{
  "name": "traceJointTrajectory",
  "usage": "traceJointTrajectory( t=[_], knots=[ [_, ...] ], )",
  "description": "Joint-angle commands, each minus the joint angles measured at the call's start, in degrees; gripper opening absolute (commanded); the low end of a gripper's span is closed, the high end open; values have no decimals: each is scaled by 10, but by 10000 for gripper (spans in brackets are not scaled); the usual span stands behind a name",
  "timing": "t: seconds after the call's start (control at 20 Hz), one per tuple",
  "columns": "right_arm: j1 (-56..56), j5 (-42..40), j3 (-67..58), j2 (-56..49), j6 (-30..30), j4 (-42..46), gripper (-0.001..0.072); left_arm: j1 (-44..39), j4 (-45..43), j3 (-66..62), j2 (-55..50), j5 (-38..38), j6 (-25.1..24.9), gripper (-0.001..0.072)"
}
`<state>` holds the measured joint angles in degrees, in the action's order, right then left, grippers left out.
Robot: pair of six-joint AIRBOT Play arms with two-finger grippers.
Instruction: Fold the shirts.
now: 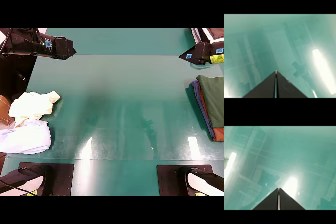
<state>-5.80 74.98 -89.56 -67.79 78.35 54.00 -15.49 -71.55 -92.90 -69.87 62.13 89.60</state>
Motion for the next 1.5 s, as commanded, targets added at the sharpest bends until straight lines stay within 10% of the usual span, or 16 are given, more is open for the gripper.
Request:
traceJointTrajectory(
  t=[0.0, 0.85, 1.0, 1.45],
  knots=[
    [-1, 0, 0, 0, 0, 1, 18, 0, 0, 0, 0, 0, 0, 23],
    [-1, 1, 0, 0, 0, 1, 17, 10, -77, 0, 0, -8, -19, 25],
    [-1, 5, 0, 0, 0, 1, 17, 55, -232, 17, 0, 75, 25, 685],
    [-1, 1, 0, -1, 0, 1, 17, 223, -285, 341, -3, -48, 67, 685]
  ],
)
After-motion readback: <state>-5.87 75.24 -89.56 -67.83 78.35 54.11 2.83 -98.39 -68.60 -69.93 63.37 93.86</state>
